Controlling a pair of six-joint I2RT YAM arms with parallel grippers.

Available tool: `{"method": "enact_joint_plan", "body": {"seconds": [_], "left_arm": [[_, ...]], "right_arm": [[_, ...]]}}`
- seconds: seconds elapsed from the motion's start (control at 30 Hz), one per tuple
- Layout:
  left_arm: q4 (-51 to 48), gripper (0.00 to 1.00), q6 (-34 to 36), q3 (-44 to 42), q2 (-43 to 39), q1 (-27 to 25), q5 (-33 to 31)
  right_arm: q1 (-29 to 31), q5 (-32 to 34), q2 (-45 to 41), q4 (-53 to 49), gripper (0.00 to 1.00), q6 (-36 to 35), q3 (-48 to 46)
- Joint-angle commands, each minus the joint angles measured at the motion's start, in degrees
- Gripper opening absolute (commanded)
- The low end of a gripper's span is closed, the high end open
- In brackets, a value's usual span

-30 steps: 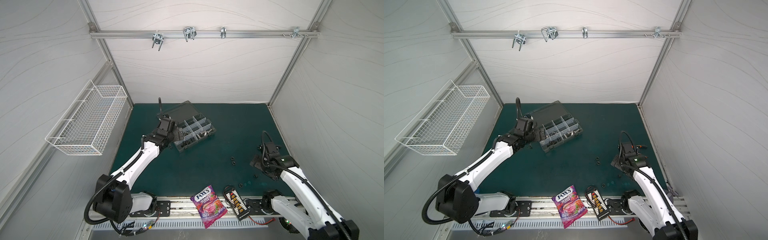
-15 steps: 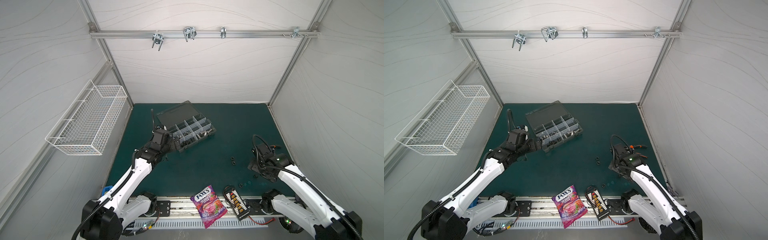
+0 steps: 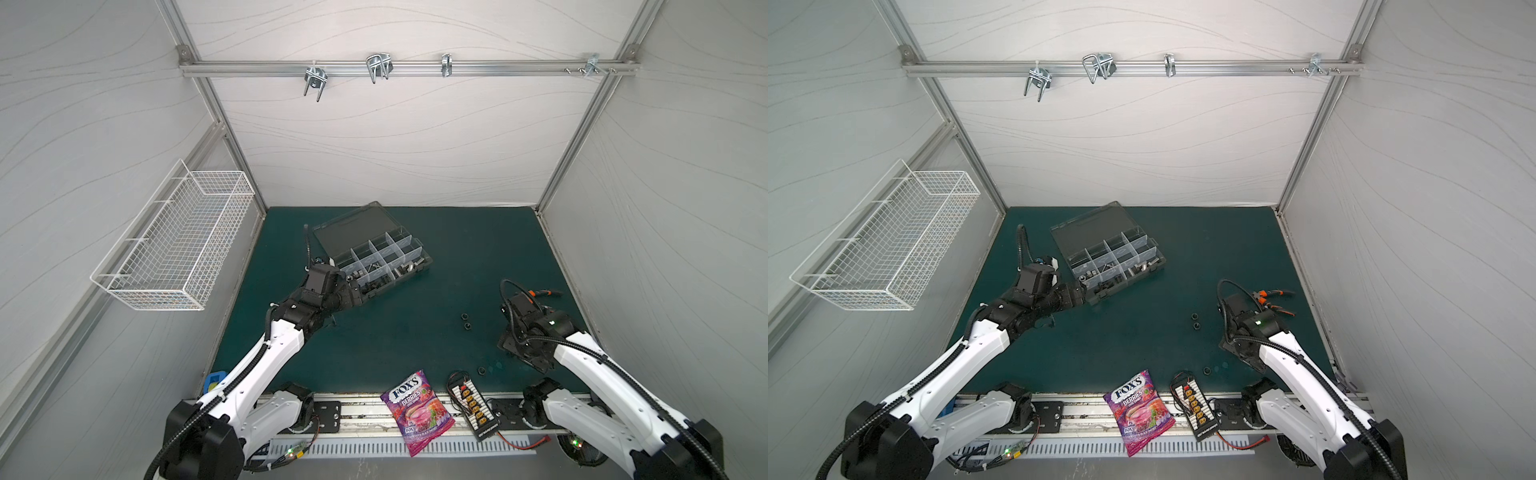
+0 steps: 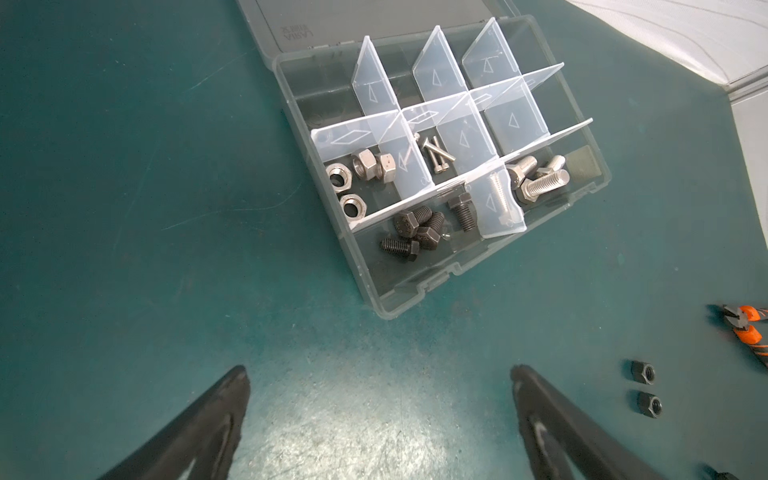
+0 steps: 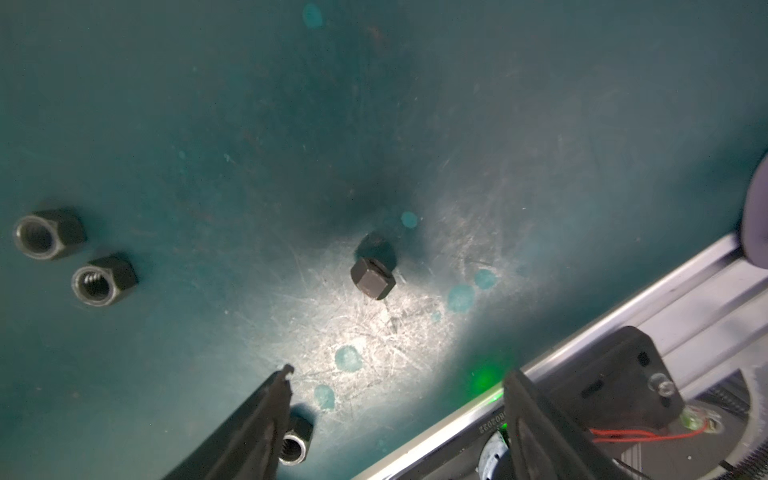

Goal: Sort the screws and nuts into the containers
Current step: 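Draw the left gripper back while the right gripper moves over a black nut, then lower the right gripper and close it on the black hex nut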

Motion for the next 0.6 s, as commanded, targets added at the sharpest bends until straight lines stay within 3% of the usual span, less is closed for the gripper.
{"method": "enact_joint_plan", "body": {"seconds": [0.0, 0.27, 0.57], "left_arm": [[2.42, 0.99, -0.83, 0.19, 0.36, 0.26, 0.64], [2.43, 0.99, -0.61, 0.34, 1.10, 0.27, 0.32], [2.47, 0.99, -0.47, 0.83, 1.85, 0.24, 0.34]], "right_arm": [[-0.27, -2.21, -0.22, 4.91, 0.78, -0.53, -1.24], [-9.00, -7.43, 5.25, 12.68, 0.65, -6.32, -3.41], [-12.35, -8.71, 10.26, 17.48, 0.58, -9.07, -4.26]]}}
